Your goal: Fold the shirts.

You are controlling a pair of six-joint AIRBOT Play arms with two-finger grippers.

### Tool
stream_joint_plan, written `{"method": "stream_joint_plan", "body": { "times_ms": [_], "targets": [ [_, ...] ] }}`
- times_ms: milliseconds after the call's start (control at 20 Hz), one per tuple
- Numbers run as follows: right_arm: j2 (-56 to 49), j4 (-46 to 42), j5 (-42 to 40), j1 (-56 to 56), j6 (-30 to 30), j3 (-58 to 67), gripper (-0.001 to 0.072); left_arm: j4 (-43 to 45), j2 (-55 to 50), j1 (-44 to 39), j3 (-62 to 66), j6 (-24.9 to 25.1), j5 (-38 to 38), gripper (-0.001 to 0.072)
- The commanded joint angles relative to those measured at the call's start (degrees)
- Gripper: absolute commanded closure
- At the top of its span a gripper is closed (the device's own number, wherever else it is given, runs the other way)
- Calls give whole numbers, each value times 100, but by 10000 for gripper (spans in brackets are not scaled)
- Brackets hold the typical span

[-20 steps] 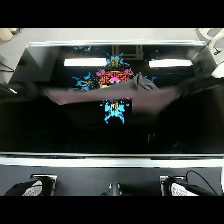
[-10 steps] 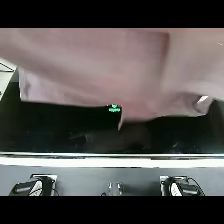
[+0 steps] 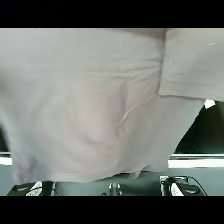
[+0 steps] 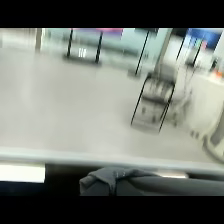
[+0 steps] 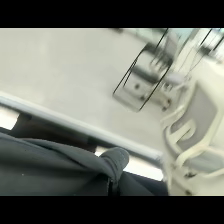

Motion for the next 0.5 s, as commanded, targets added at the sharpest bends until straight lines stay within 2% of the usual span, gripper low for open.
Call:
{"method": "stream_joint_plan", "body": {
  "times_ms": [0, 250, 450],
  "targets": [
    [-1158, 127, 411, 20, -17, 7, 695, 310, -1204, 7, 7, 22, -1045, 680],
    [-3320, 74, 686, 455, 55, 7, 694, 313, -3401, -116, 9, 216, -1150, 680],
    [-4588, 72, 219, 492, 658, 7, 694, 308, -4594, -109, 11, 210, -831, 680]
  ]
}}
